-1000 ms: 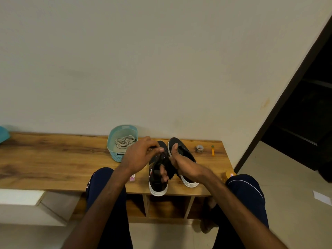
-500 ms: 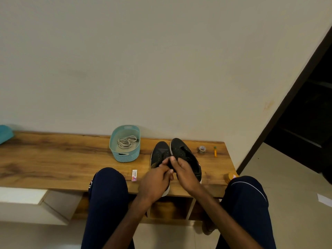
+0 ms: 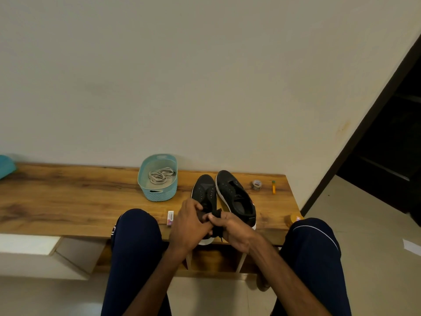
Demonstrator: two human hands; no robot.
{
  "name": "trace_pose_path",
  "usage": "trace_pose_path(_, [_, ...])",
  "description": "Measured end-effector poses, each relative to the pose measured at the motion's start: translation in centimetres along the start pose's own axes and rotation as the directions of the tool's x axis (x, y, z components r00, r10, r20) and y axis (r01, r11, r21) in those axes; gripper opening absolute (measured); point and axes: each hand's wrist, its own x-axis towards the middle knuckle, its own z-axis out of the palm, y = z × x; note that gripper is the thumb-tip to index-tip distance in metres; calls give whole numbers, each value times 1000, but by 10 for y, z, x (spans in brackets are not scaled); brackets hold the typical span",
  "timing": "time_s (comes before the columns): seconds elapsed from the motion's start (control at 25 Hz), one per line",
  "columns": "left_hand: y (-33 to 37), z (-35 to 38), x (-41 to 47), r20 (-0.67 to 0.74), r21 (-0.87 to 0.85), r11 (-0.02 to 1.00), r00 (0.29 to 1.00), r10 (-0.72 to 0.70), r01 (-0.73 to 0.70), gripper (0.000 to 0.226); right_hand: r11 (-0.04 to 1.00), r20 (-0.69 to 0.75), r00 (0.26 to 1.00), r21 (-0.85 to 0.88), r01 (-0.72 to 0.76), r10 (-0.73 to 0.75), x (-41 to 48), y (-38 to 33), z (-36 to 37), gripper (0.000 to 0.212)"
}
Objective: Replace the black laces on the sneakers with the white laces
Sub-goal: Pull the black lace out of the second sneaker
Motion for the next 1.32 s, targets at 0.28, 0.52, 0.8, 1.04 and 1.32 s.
trace_pose_path(0.28, [1, -9, 1, 584, -507, 806, 810, 60, 306, 27, 981, 187, 982, 185, -58, 22, -6, 0, -4, 24])
trace_pose_path(0.52, [-5, -7, 5, 625, -567, 678, 780, -16, 468, 39, 968, 346, 938, 241, -76, -12, -4, -1, -13, 36])
trace_pose_path(0.8, [5, -11, -7, 679, -435, 785, 733, -36, 442, 36, 993, 439, 898, 82, -86, 42, -8, -6, -24, 28])
trace_pose_path(1.04, [2, -5, -4, 527, -418, 850, 848, -58, 319, 41, 999, 314, 948, 1, 46, -44, -7, -5, -21, 21])
trace_pose_path(1.32, [8, -4, -9, 482, -583, 756, 876, 27, 298, 44, 991, 301, 945, 62, 118, -131, -8, -4, -25, 23])
